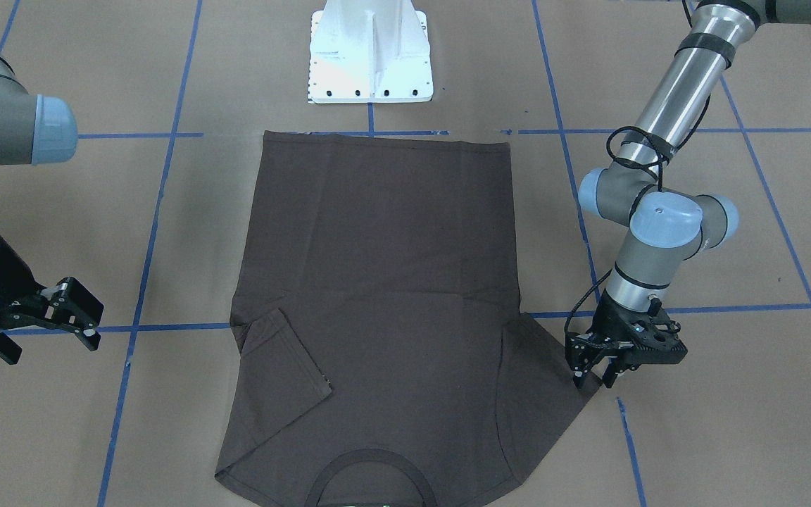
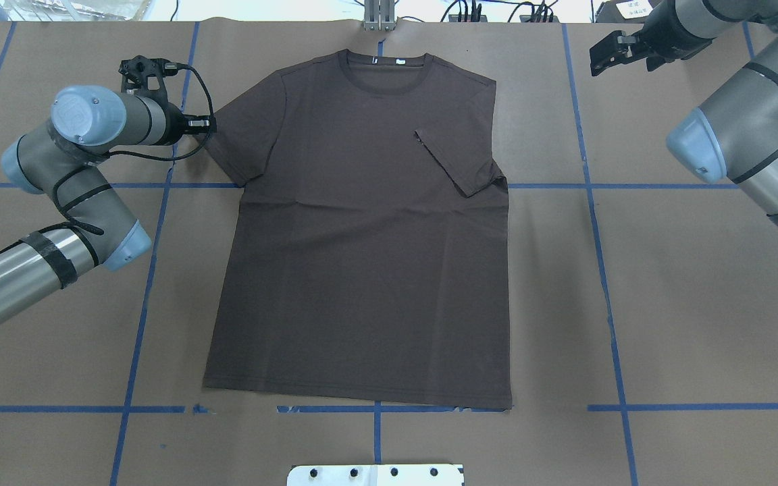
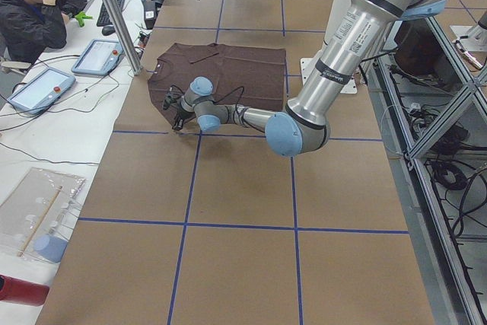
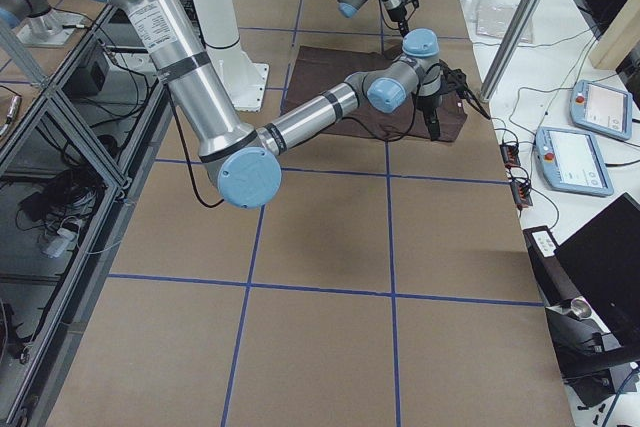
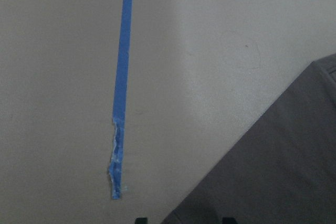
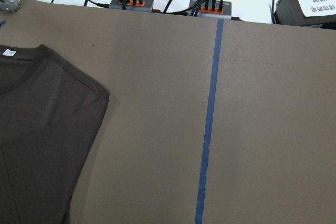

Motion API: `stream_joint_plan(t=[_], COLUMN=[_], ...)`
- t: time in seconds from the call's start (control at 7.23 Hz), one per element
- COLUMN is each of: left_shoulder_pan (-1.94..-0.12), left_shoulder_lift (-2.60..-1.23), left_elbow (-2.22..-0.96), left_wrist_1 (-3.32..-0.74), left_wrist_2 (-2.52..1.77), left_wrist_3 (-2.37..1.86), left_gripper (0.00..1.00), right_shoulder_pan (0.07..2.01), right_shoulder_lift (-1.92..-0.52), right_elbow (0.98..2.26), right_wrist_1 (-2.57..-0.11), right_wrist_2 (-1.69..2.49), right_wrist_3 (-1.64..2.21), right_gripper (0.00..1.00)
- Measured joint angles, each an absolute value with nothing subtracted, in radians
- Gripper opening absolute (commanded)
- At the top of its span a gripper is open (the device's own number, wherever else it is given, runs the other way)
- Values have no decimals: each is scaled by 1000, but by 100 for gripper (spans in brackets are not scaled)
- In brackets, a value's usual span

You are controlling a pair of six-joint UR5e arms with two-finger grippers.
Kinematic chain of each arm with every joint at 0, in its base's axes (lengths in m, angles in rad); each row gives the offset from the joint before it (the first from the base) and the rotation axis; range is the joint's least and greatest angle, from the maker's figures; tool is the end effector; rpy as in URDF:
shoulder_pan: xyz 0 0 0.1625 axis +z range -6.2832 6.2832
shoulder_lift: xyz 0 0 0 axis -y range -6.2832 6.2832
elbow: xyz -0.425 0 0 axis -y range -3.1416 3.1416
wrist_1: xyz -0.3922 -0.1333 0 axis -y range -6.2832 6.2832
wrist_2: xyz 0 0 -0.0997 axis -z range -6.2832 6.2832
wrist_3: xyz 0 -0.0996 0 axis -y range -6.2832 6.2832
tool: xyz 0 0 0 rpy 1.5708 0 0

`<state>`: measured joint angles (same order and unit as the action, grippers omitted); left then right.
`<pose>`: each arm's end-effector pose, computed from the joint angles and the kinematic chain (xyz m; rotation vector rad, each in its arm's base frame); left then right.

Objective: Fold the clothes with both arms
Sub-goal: 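Grasp the sleeve nearest the left gripper and fold it inward over the shirt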

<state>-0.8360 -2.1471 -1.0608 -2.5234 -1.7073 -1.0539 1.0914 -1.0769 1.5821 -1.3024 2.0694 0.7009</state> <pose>0.4202 -0.6436 0.4597 0.5409 0.8730 -0.2211 -0.2363 -0.6403 0.3398 0.3651 -0.8132 0.0138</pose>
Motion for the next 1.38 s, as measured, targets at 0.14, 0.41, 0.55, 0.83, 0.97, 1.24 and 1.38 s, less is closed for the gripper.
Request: stream_joint_plan(t=[0.14,0.41,0.55,0.83,0.97,1.24,1.38], left_shoulder_pan=[-836,-836,-836,-836,-836,-836,-836], left_shoulder_lift=[-2147,-2148,-2148,-2148,-2149,-2152,-2156], left_elbow=[-1060,-1060,-1060,-1061,-1063,-1080,-1106], left_wrist_1=[-2523,-2523,-2523,-2523,-2524,-2521,-2506], left_wrist_2=[-1707,-1704,-1697,-1692,-1690,-1688,-1688], left_wrist_3=[-1054,-1054,-1054,-1052,-1052,-1052,-1055], left_gripper=[44,44,40,0,0,0,0], right_shoulder_pan=[1092,1092,1092,1091,1091,1091,1090], right_shoulder_lift=[-1077,-1077,-1077,-1077,-1077,-1077,-1076], right_elbow=[1582,1582,1582,1580,1580,1579,1579], right_wrist_1=[-1302,-1302,-1302,-1302,-1302,-1302,-1302], right_wrist_2=[2069,2069,2069,2069,2069,2069,2069], right_wrist_3=[701,701,701,700,700,700,701], right_gripper=[100,100,100,100,100,100,100])
